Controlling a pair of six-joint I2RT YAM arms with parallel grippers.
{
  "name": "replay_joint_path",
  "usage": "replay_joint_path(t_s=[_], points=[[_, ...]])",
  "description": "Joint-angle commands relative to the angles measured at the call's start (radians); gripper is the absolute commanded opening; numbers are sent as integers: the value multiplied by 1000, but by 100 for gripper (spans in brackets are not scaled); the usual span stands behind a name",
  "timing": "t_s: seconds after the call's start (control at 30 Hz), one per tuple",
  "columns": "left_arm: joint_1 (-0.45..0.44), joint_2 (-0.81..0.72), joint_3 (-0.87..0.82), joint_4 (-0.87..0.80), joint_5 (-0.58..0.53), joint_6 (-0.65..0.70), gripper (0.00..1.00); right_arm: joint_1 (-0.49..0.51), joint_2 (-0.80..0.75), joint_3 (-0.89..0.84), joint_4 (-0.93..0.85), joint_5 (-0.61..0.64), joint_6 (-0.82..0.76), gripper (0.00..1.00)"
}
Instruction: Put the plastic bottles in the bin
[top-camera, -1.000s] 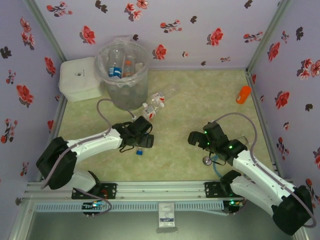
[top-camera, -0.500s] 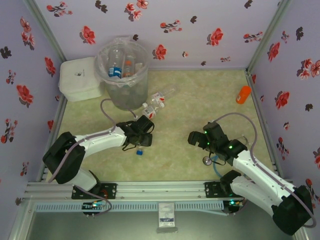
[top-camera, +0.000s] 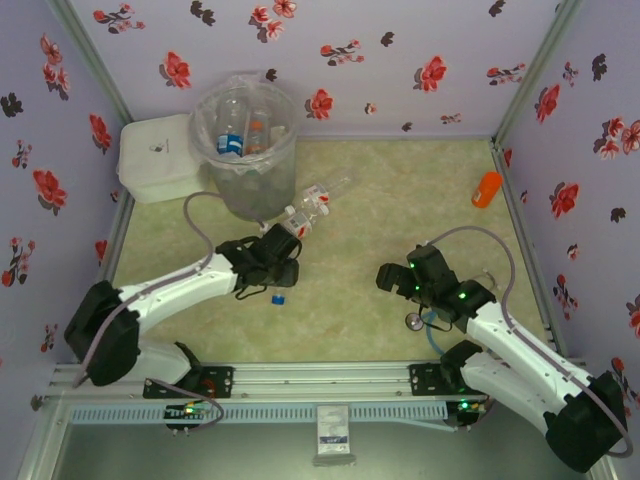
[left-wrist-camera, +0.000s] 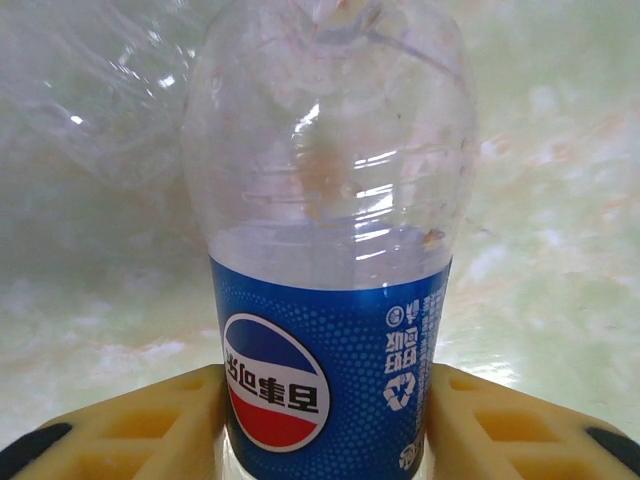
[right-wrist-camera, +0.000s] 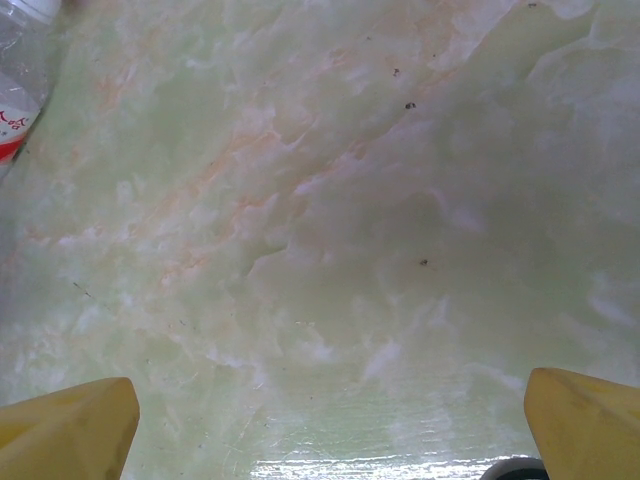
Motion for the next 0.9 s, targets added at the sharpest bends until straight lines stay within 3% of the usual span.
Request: replay_joint_path(t_s=[0.0,0.2,0.4,0.57,0.67,0.87], points=[[-6,-74,80,-115,-1,11,43,-7,-8,19,-25,27,-15,99],[-14,-167,217,-248,-8,96,41,-6,21,30,-8,11,-11,100],[21,-165,473,-438,-90,215,40,-6,31,28,8,16,-10,99],[124,-109,696,-444,-89,348,40,-7,28,31,-3,13,-10,99],[244,-32,825,-411,-20,416,40,-6,10,29,-22,20,-10,99],[422,274,1200,-442,108,485,36,-7,-24,43,-82,35,-24,99]])
